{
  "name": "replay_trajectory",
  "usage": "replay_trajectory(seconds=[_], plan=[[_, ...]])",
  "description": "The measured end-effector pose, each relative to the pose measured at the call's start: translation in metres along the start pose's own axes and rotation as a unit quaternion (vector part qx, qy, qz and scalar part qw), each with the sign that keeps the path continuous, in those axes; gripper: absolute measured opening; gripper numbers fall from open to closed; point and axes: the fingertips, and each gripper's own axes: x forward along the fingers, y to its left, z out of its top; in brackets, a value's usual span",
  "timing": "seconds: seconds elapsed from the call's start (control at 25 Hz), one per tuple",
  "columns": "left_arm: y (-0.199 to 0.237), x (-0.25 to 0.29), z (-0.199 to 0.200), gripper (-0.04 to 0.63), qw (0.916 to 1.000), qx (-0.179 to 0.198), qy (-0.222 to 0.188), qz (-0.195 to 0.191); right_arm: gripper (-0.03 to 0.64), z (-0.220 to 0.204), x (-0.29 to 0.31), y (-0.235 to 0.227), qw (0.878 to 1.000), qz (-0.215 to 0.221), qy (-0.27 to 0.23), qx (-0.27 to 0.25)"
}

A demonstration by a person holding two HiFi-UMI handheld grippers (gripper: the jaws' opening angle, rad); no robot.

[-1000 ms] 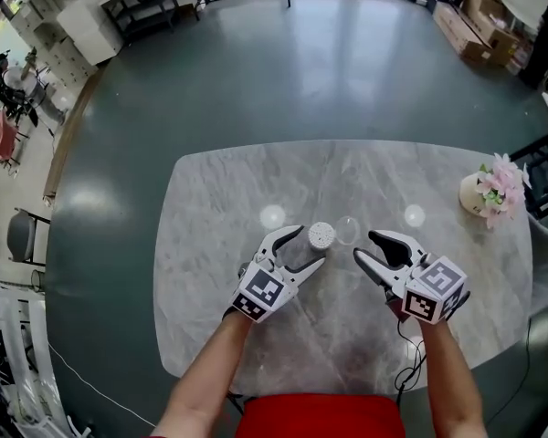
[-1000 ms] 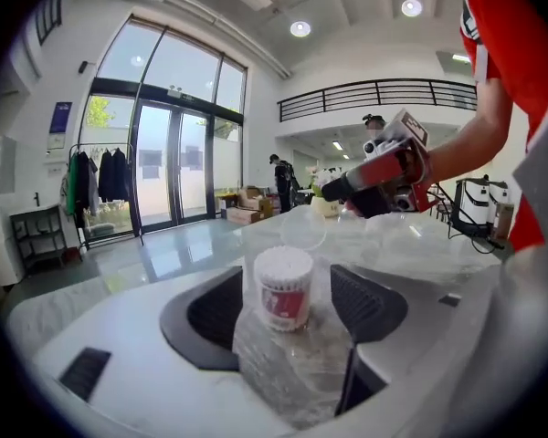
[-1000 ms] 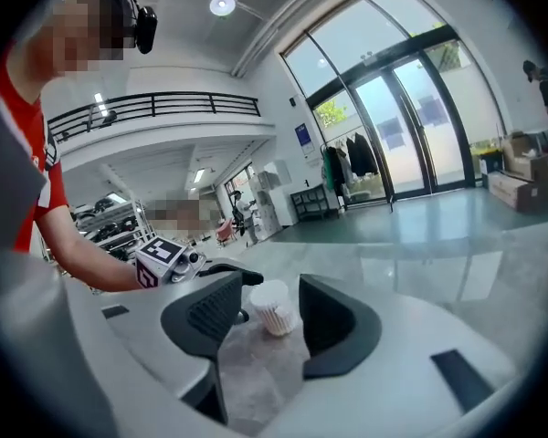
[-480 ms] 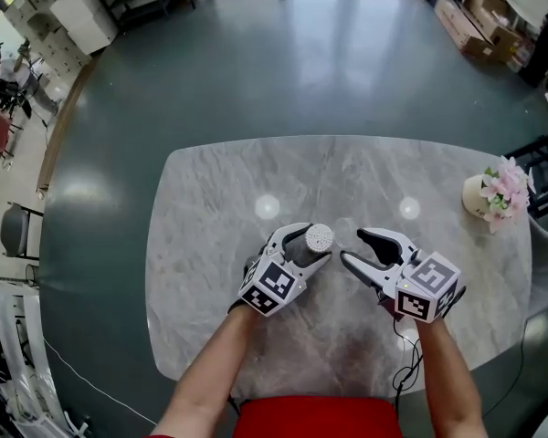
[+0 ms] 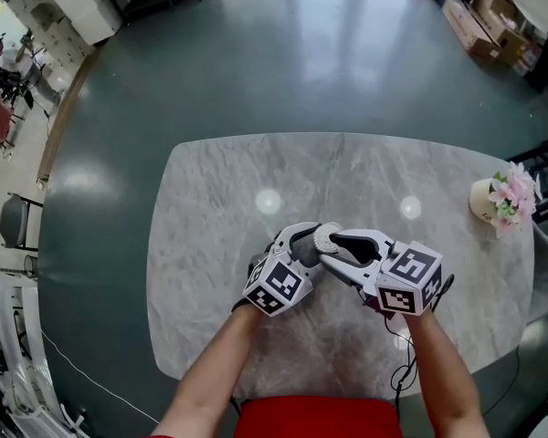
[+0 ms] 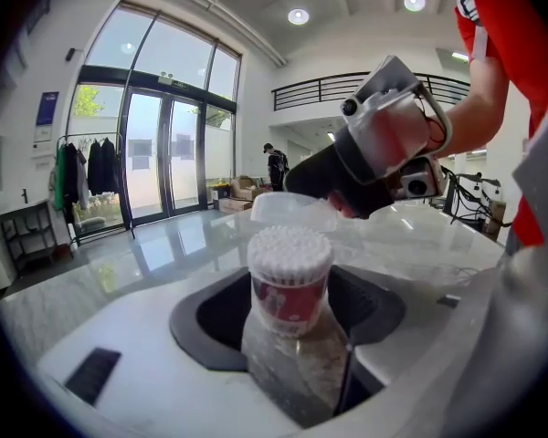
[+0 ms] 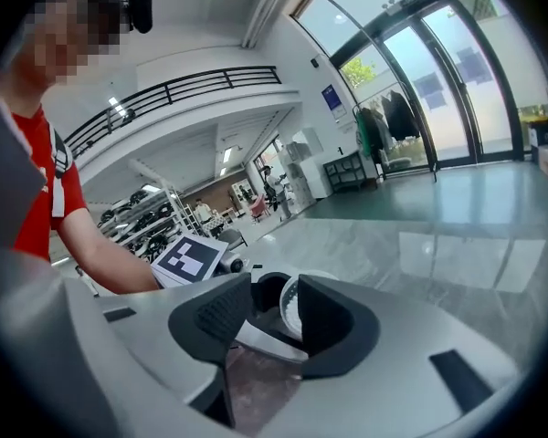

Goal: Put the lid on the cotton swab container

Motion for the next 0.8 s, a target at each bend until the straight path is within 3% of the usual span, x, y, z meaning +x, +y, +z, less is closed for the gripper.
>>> replay_trajectory(seconds=[0.2,0.4,0.64,0.8], plan=[[0.000,-0.004,0.001,0.296,1.0000,0.005,0.002,-0.004,0.105,-0.009,0.017,-0.005,0.998,-0.024,0.042,0.038],[0.000,-0.003,0.000,0.296,0.9999,0.011,0.008,0.003,0.055,-0.014,0.022,-0.011,0.994,-0.070,0.085,-0.005],[0.001,-0.005,0.000,0.298,1.0000,0.006,0.005,0.004,0.057,-0.013,0.023,-0.009,0.994,-0.064,0.085,0.006],[0.002,-0.011,0.001,0.298,0.9999,-0.002,-0.002,0.012,0.123,-0.011,0.021,-0.008,0.997,-0.052,0.062,0.017]])
